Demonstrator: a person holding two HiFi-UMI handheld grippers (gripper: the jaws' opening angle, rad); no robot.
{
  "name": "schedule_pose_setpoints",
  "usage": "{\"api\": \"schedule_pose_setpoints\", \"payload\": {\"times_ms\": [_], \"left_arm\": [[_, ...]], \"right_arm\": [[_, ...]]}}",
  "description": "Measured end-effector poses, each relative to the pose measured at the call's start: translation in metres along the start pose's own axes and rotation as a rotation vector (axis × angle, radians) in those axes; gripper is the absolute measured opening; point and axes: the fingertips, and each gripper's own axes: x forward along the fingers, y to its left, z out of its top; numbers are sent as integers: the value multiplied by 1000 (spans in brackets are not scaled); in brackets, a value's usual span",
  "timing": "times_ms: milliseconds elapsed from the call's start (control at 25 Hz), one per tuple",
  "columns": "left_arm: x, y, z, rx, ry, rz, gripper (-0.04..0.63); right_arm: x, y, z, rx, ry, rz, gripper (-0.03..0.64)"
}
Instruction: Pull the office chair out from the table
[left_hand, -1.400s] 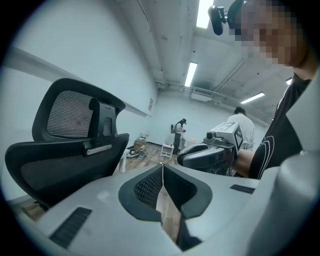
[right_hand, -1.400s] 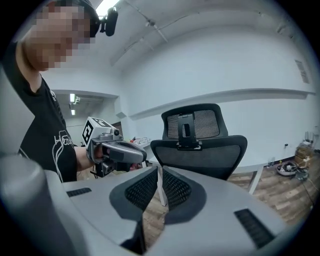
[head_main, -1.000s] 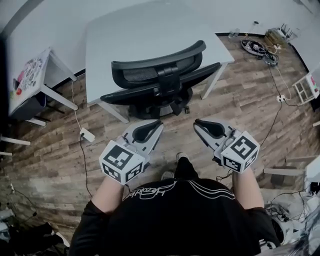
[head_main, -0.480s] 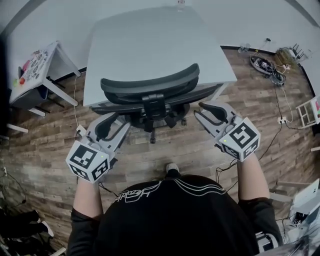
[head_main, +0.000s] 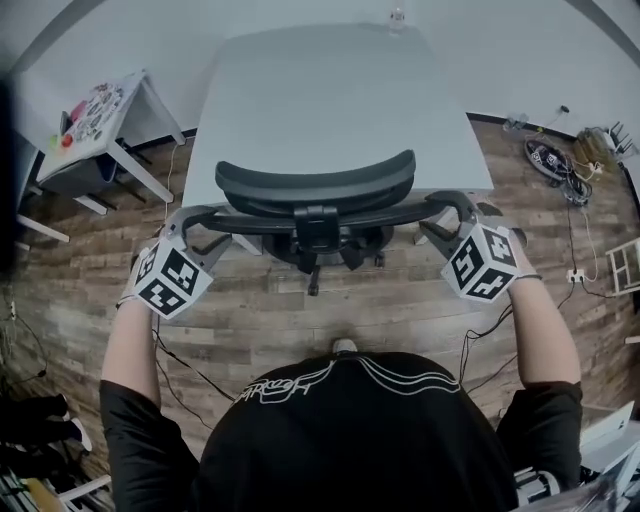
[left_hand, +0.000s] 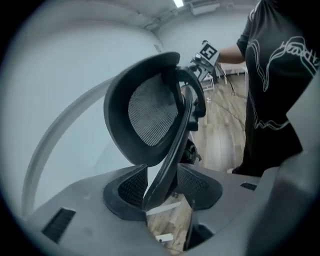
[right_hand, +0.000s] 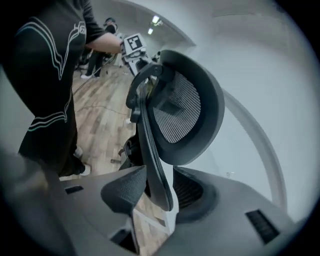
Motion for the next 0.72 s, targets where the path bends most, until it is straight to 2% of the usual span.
{"api": "schedule_pose_setpoints", "payload": {"times_ms": [120,320,520,720], "left_arm": [[14,1,-14,129,129,-31,183],[35,-3,-24,228,248,-122,181],[41,-8,-28,274,288,-207,150],[44,-9,-30,322,326,-232,127]], "right_arm": [[10,-2,-9,-59,31,67,179],[24,1,-16,-96,38,200,179],[41,10,-19,-114,36,294,178],[42,13,-20,-143,73,361,151]]}}
